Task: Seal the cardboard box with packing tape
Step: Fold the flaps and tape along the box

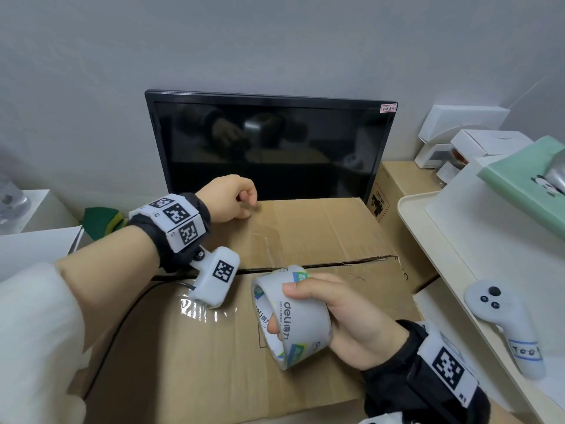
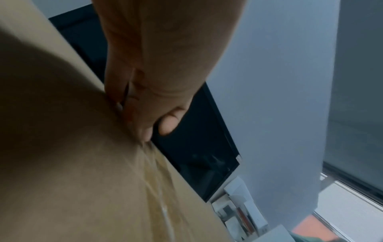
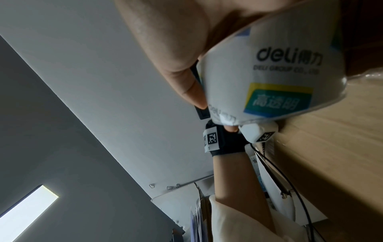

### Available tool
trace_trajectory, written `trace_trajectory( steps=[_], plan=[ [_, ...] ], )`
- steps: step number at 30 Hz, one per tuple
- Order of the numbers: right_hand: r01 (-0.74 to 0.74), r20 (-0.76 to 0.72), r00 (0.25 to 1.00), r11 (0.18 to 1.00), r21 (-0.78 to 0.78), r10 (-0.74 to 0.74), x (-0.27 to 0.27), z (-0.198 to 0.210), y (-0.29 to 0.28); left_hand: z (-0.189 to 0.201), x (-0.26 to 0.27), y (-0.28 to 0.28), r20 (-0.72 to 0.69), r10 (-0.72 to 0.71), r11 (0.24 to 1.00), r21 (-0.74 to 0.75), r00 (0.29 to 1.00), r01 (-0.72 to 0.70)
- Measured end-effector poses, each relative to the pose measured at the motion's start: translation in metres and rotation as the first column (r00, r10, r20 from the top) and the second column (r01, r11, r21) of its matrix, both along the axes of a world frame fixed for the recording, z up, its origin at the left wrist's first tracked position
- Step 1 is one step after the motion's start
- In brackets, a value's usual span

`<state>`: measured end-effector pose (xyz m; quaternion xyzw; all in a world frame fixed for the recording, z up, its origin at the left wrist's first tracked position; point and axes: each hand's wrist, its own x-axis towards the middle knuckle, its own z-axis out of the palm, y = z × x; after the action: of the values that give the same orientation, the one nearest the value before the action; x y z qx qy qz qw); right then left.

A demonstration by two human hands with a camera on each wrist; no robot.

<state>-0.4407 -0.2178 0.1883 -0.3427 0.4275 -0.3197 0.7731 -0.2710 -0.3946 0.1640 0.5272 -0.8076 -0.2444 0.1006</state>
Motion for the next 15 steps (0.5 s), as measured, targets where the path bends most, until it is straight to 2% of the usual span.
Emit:
trace_trajectory(
  steps=[2, 3, 5, 6, 8, 13, 15],
  plan=[
    [-0.003, -0.003, 1.000, 1.000, -0.009, 0.003, 0.000, 0.000, 0.000, 0.009, -0.001, 0.006, 0.012, -0.151, 0.988, -0.029, 0.988, 0.151],
    [-0.004, 0.000, 1.000, 1.000, -0.009, 0.004, 0.000, 0.000, 0.000, 0.013, -0.001, 0.010, 0.056, -0.250, 0.968, 0.014, 0.967, 0.249],
    [-0.009, 0.004, 1.000, 1.000, -0.002, 0.009, 0.001, -0.001, 0.000, 0.015, -0.003, 0.019, 0.174, -0.432, 0.892, 0.225, 0.885, 0.391],
    [-0.012, 0.004, 1.000, 1.000, -0.001, 0.012, 0.001, -0.001, 0.000, 0.014, -0.003, 0.022, 0.219, -0.483, 0.856, 0.323, 0.848, 0.404],
    [-0.019, 0.001, 1.000, 1.000, -0.009, 0.019, 0.001, -0.002, 0.001, 0.012, -0.002, 0.026, 0.244, -0.507, 0.825, 0.415, 0.827, 0.383],
    [0.002, 0.006, 1.000, 1.000, -0.030, -0.002, 0.000, -0.003, 0.002, 0.022, -0.004, 0.036, 0.360, -0.526, 0.827, 0.429, 0.771, 0.364],
    [0.009, 0.002, 1.000, 0.999, -0.047, -0.009, 0.000, -0.002, 0.002, 0.029, -0.003, 0.040, 0.345, -0.527, 0.819, 0.449, 0.776, 0.357]
  ],
)
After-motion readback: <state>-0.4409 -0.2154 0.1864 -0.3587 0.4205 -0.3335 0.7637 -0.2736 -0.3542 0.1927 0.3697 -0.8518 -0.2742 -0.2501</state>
